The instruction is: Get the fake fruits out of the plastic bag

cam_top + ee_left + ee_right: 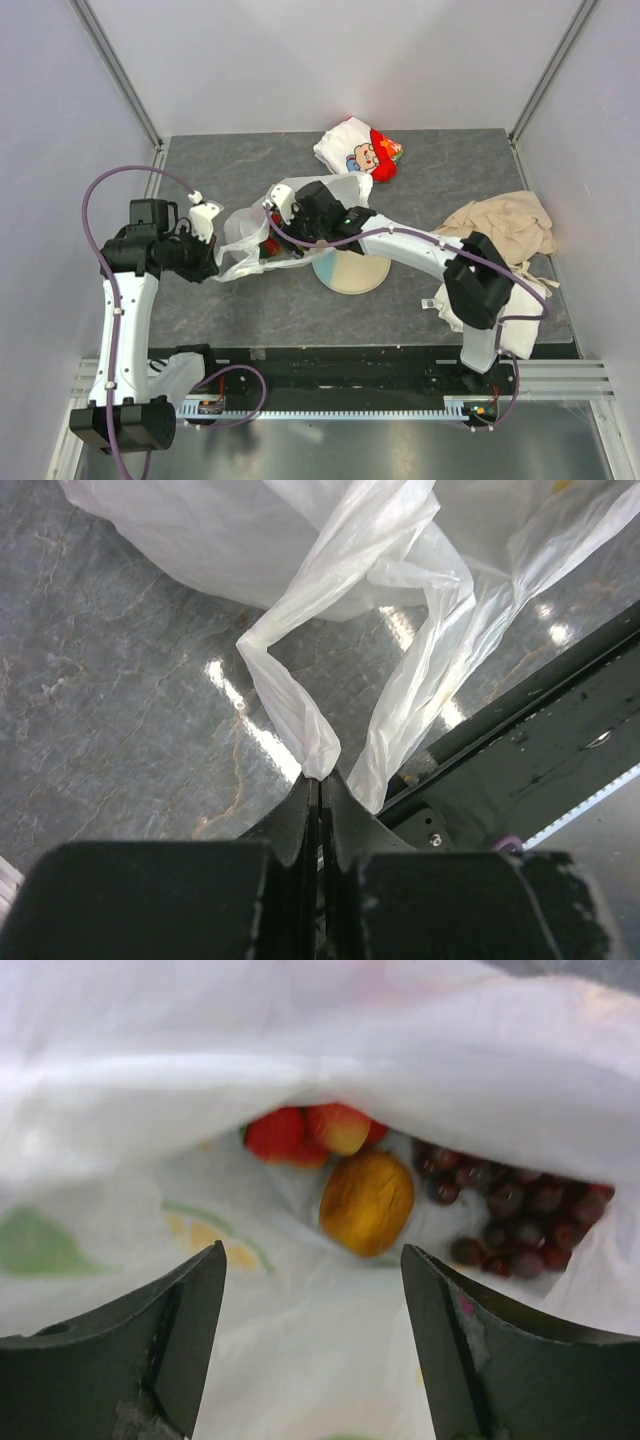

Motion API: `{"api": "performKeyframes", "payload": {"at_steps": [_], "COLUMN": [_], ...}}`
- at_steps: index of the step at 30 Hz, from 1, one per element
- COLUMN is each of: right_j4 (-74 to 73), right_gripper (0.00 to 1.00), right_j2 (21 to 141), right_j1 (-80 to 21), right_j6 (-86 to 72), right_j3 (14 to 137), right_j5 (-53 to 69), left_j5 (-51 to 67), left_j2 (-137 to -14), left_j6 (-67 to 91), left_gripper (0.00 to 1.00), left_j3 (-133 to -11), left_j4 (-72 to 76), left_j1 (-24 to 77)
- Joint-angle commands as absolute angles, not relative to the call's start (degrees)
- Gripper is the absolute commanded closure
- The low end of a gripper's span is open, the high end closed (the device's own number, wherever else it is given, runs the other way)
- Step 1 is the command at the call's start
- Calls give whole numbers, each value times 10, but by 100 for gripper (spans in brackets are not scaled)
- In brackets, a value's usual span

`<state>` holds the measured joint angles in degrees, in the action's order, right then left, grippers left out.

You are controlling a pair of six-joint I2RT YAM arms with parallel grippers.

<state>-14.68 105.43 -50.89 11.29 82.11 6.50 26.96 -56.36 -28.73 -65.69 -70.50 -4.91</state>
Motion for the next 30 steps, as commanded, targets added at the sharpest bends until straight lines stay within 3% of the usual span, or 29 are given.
{"api": "performKeyframes", "payload": {"at_steps": [1,14,16,19,20,23,30], "right_j4": [-108,-86,-78,-76,-75,-74,-104], "right_gripper": [20,14,20,42,55,72,80], "right_j2": [1122,1287,1303,1313,1311,1282,1173], "right_j1": [-507,-505,-505,-505,-505,-499,-494], "right_j6": [83,33,33,39,42,47,54], "right_j3": [888,1033,1041,1056,1058,1061,1057], "right_j5": [35,33,33,26,29,49,104], "left_j5": [234,229,229,236,239,249,261], "left_j2": [-522,-518,-519,-524,-526,-534,-562], "left_j6": [-336,-297,-294,-281,-276,-269,-249], "left_gripper": [98,98,98,98,98,98,98], "left_j3": [-632,-635,-634,-632,-632,-629,-621], "left_j4": [-695,-686,-686,-681,-678,-669,-624], "left_j1": [-51,-52,-52,-52,-51,-52,-51]}}
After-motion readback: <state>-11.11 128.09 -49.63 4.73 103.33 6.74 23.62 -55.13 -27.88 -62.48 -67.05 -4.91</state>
